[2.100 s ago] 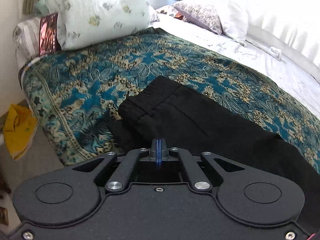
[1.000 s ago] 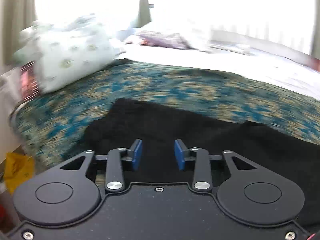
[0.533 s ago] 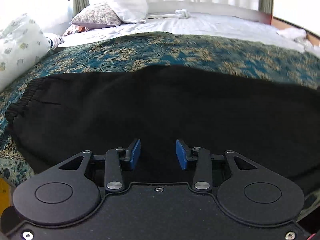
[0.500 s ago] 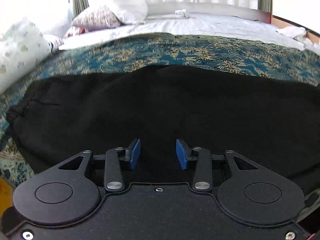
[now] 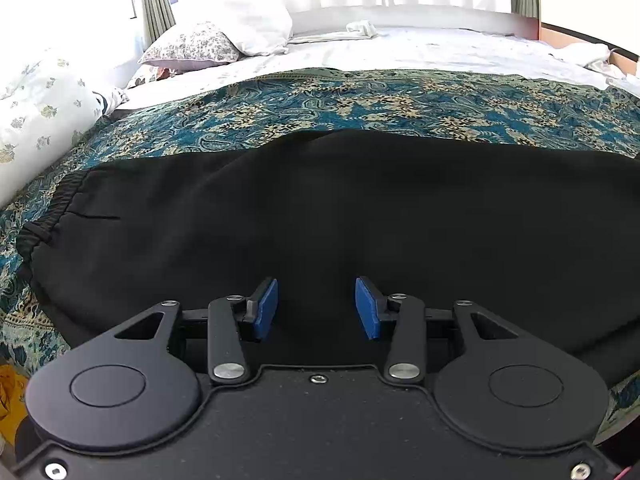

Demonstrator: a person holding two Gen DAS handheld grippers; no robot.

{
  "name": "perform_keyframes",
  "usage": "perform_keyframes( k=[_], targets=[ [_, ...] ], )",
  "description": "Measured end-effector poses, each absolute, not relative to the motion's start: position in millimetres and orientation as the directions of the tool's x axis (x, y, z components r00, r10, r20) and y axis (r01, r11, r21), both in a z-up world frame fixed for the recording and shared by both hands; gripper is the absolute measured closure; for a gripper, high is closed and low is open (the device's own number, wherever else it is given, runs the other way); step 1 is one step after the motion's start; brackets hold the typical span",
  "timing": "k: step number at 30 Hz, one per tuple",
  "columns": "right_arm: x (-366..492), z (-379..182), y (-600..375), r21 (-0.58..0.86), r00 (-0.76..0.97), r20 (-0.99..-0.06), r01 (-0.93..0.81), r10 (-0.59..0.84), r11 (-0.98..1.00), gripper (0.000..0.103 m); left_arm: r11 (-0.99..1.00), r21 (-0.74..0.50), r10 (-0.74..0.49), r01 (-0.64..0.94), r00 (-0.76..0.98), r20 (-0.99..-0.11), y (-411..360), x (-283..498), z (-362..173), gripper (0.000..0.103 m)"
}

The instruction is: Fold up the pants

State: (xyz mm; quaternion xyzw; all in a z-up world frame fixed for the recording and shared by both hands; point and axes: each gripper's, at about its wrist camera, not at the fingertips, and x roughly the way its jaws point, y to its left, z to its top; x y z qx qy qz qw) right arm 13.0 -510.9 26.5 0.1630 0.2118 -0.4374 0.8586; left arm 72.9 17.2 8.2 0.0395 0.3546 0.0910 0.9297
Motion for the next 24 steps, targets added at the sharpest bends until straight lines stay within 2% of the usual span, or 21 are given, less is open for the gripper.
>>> perform_keyframes(
  k=[6, 12, 15, 19, 21, 24],
  targets=[
    [21.2, 38.0, -457.9, 0.156, 0.715, -0.500, 0.629, -0.488, 0.761, 0.018, 0.982, 0.133, 0.187, -0.132, 0.713, -0.676, 12.8, 74.0, 11.6, 0.055],
    [34.2, 43.3, -378.4, 0.154, 0.832, -0.488, 0.380, -0.264, 0.912, 0.017, 0.987, 0.106, 0.163, -0.124, 0.700, -0.696, 12.0, 65.6, 14.7, 0.047],
    [31.2, 44.1, -334.1, 0.117, 0.860, -0.478, 0.264, -0.178, 0.957, 0.016, 0.991, 0.057, 0.126, -0.121, 0.694, -0.709, 15.4, 55.5, 17.3, 0.040],
    [17.6, 38.4, -276.7, 0.044, 0.880, -0.471, 0.097, -0.065, 0.994, 0.015, 0.995, 0.009, 0.077, -0.098, 0.710, -0.700, 15.5, 32.5, 21.2, 0.036],
    [10.0, 33.2, -249.9, -0.005, 0.883, -0.470, 0.013, -0.014, 1.000, 0.015, 0.998, 0.000, 0.045, -0.062, 0.714, -0.699, 13.8, 21.8, 22.8, 0.028],
    [-0.7, 26.7, -216.3, -0.070, 0.886, -0.462, -0.088, 0.046, 0.994, 0.014, 1.000, -0.004, -0.001, -0.003, 0.713, -0.701, 9.4, 10.6, 23.0, 0.025]
  ],
)
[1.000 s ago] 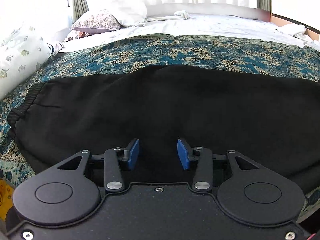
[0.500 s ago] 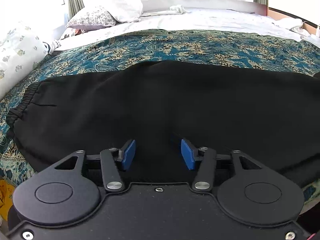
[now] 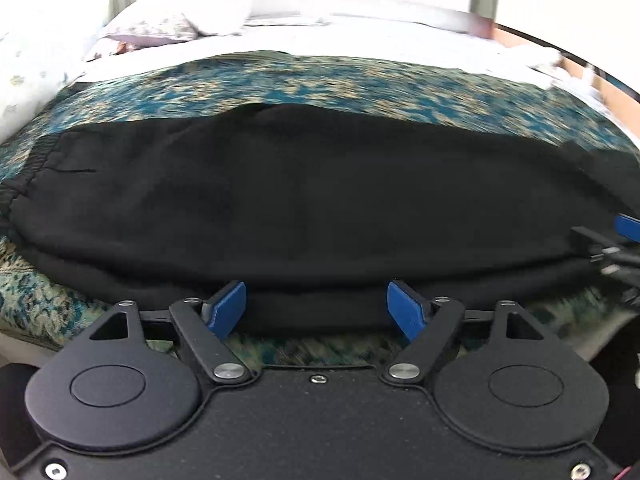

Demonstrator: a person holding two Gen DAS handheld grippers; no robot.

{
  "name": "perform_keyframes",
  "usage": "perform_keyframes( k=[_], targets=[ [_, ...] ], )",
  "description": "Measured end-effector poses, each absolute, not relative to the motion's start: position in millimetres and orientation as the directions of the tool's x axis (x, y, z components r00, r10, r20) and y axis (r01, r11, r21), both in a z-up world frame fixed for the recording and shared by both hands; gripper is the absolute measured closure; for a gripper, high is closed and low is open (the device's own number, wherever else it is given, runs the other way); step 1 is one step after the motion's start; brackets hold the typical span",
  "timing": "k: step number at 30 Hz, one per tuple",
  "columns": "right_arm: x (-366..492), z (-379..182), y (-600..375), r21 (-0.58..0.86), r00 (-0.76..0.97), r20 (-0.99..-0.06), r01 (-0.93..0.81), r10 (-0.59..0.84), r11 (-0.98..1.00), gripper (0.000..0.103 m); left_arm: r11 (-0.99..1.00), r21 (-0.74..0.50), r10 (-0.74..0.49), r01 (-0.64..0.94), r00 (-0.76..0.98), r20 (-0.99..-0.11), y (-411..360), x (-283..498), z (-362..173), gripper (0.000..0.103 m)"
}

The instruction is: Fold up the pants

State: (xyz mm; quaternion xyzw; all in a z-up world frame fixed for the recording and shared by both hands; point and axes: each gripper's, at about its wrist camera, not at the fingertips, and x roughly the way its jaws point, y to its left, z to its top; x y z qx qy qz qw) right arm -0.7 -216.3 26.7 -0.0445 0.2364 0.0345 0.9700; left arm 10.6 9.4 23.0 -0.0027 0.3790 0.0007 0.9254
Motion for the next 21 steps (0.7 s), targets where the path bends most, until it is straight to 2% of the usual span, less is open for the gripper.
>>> perform_keyframes(
  k=[5, 9, 11, 14, 21],
  targets=[
    [-7.7, 16.2, -179.4, -0.171, 0.878, -0.474, -0.166, 0.066, 0.971, 0.014, 0.996, 0.083, 0.030, 0.038, 0.728, -0.685, -4.0, 7.3, 15.4, 0.024],
    [-9.6, 9.8, -166.3, -0.239, 0.883, -0.466, -0.188, 0.057, 0.953, 0.014, 0.995, 0.086, 0.022, 0.049, 0.734, -0.679, -6.8, 10.9, 12.7, 0.023],
    [-11.3, 9.1, -164.3, -0.241, 0.884, -0.463, -0.194, 0.063, 0.951, 0.014, 0.994, 0.090, 0.018, 0.058, 0.737, -0.676, -7.4, 11.9, 12.2, 0.022],
    [-7.0, 9.3, -168.6, -0.229, 0.884, -0.463, -0.194, 0.069, 0.954, 0.012, 0.993, 0.105, 0.025, 0.061, 0.744, -0.668, -7.7, 15.7, 10.9, 0.014],
    [5.9, 10.3, -169.8, -0.235, 0.887, -0.458, -0.176, 0.051, 0.956, 0.012, 0.989, 0.126, 0.028, 0.075, 0.747, -0.664, -12.2, 29.5, 9.3, 0.013]
  ],
)
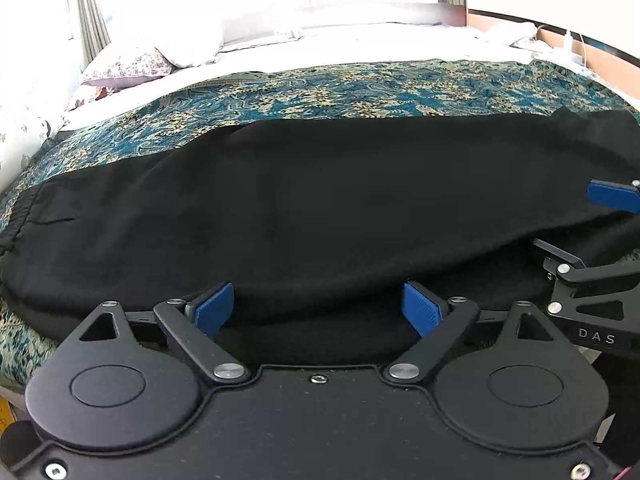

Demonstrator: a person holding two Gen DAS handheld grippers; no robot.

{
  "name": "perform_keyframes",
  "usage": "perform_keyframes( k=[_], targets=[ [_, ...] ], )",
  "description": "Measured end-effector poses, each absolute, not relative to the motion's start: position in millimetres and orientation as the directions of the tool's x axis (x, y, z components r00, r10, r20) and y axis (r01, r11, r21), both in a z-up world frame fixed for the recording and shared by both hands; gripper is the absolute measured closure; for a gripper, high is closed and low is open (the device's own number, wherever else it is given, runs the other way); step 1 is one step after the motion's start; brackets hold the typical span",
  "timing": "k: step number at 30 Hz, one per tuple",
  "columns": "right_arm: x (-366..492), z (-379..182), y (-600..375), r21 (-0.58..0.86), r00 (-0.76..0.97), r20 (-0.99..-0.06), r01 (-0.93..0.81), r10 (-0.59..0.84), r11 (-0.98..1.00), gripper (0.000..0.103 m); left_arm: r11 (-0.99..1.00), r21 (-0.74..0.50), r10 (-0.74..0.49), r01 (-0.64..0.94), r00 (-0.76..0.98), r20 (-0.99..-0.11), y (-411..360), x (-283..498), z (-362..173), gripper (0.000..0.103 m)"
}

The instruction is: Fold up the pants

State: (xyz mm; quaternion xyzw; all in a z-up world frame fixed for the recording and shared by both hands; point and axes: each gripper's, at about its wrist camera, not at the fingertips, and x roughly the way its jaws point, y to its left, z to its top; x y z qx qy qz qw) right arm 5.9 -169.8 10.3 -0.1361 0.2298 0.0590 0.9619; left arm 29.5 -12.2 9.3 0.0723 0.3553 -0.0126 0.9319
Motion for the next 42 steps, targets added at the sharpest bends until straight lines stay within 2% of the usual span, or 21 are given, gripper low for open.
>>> perform_keyframes(
  k=[7, 8, 10, 13, 16, 17, 18, 19, 20, 24, 31, 34, 37, 42],
  targets=[
    [12.8, 10.2, -173.3, -0.204, 0.888, -0.456, -0.165, 0.056, 0.965, 0.012, 0.976, 0.184, 0.027, 0.115, 0.776, -0.630, -18.6, 28.0, 6.4, 0.013],
    [13.8, 10.1, -174.8, -0.194, 0.887, -0.458, -0.168, 0.062, 0.967, 0.015, 0.974, 0.195, 0.030, 0.118, 0.781, -0.624, -19.8, 28.3, 5.9, 0.013],
    [14.8, 10.2, -176.8, -0.169, 0.879, -0.467, -0.194, 0.095, 0.966, 0.024, 0.968, 0.209, 0.018, 0.140, 0.792, -0.610, -22.9, 28.5, 4.8, 0.021],
    [12.0, 8.7, -175.2, -0.160, 0.877, -0.462, -0.230, 0.133, 0.960, 0.034, 0.955, 0.235, -0.005, 0.180, 0.804, -0.595, -29.4, 27.5, 1.9, 0.035],
    [9.6, 6.9, -173.3, -0.159, 0.877, -0.455, -0.251, 0.155, 0.955, 0.049, 0.938, 0.262, -0.032, 0.225, 0.813, -0.582, -36.9, 26.2, -0.4, 0.060],
    [9.8, 6.4, -173.0, -0.152, 0.875, -0.456, -0.255, 0.161, 0.955, 0.058, 0.935, 0.254, -0.052, 0.247, 0.806, -0.590, -39.1, 26.4, -0.8, 0.083],
    [10.3, 6.0, -173.6, -0.137, 0.872, -0.459, -0.255, 0.167, 0.957, 0.070, 0.935, 0.244, -0.064, 0.258, 0.799, -0.598, -40.8, 26.5, -0.6, 0.096],
    [10.8, 6.3, -174.4, -0.123, 0.870, -0.463, -0.250, 0.167, 0.960, 0.077, 0.935, 0.248, -0.059, 0.252, 0.803, -0.593, -43.3, 24.4, 0.3, 0.097],
    [11.4, 7.3, -175.3, -0.107, 0.869, -0.467, -0.243, 0.167, 0.964, 0.089, 0.935, 0.256, -0.054, 0.246, 0.811, -0.583, -45.2, 21.0, 2.5, 0.100],
    [3.8, 15.7, -181.0, -0.058, 0.875, -0.450, -0.227, 0.177, 0.972, 0.095, 0.942, 0.235, -0.072, 0.241, 0.826, -0.559, -44.5, 6.1, 15.4, 0.100],
    [-16.5, 8.4, -175.4, -0.112, 0.874, -0.459, -0.235, 0.160, 0.965, 0.095, 0.945, 0.220, -0.061, 0.242, 0.791, -0.608, -43.5, -10.7, 11.2, 0.099],
    [-20.1, 11.7, -172.5, -0.125, 0.879, -0.452, -0.229, 0.150, 0.965, 0.095, 0.944, 0.231, -0.052, 0.236, 0.798, -0.601, -44.8, -17.3, 11.0, 0.099],
    [-20.8, 11.0, -176.2, -0.093, 0.871, -0.464, -0.225, 0.157, 0.970, 0.094, 0.949, 0.205, -0.066, 0.239, 0.788, -0.612, -41.2, -17.8, 12.2, 0.095],
    [-25.0, 8.9, -173.3, -0.129, 0.878, -0.457, -0.222, 0.140, 0.967, 0.094, 0.952, 0.177, -0.091, 0.251, 0.780, -0.619, -35.1, -20.9, 16.9, 0.086]
  ],
)
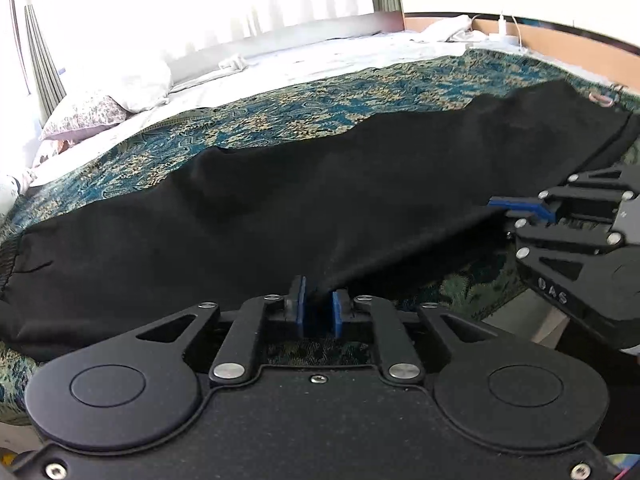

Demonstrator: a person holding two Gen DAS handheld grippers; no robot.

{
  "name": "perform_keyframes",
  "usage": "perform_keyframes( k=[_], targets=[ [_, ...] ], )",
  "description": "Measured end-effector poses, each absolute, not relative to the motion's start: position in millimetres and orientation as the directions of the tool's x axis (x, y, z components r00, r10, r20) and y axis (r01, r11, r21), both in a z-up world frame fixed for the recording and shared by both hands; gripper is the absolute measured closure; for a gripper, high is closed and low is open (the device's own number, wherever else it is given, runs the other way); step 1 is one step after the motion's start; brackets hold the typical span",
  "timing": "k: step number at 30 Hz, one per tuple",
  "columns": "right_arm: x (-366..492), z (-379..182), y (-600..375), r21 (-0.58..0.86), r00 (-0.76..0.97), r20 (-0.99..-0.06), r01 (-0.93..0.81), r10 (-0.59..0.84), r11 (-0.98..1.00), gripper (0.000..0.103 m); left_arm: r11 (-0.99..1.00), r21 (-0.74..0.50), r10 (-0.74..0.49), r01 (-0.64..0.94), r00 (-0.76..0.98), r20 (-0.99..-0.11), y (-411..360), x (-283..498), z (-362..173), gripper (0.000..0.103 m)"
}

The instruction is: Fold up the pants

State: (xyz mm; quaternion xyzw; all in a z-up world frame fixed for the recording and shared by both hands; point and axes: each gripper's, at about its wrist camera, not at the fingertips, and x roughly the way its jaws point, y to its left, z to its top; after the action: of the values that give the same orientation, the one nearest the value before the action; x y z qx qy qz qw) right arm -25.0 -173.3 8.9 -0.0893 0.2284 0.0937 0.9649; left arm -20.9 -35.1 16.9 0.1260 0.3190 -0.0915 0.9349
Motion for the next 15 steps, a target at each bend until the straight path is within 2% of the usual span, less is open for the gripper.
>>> perform_keyframes(
  k=[3, 8, 11, 12, 13, 15],
  targets=[
    [-27.1, 6.9, -176.6, -0.138, 0.880, -0.455, -0.218, 0.134, 0.966, 0.092, 0.961, 0.086, -0.152, 0.263, 0.760, -0.631, -26.5, -21.9, 29.7, 0.082],
    [-28.2, 5.7, -178.2, -0.145, 0.886, -0.447, -0.206, 0.122, 0.968, 0.088, 0.961, -0.044, -0.247, 0.273, 0.779, -0.577, -20.0, -14.4, 51.2, 0.076],
    [-30.3, 3.7, -177.1, -0.168, 0.893, -0.437, -0.201, 0.110, 0.965, 0.088, 0.976, -0.013, -0.185, 0.217, 0.802, -0.568, -26.2, -0.5, 44.5, 0.077],
    [-31.7, 2.9, -176.6, -0.177, 0.896, -0.433, -0.197, 0.103, 0.964, 0.079, 0.979, 0.010, -0.161, 0.203, 0.808, -0.567, -29.4, 3.6, 39.3, 0.077],
    [-32.8, 2.2, -177.2, -0.187, 0.899, -0.428, -0.191, 0.095, 0.964, 0.075, 0.980, 0.041, -0.135, 0.193, 0.807, -0.575, -33.5, 7.6, 32.2, 0.077],
    [-33.9, 1.2, -180.3, -0.209, 0.906, -0.418, -0.168, 0.067, 0.963, 0.072, 0.979, 0.090, -0.091, 0.182, 0.788, -0.608, -39.7, 14.4, 15.7, 0.077]
  ],
)
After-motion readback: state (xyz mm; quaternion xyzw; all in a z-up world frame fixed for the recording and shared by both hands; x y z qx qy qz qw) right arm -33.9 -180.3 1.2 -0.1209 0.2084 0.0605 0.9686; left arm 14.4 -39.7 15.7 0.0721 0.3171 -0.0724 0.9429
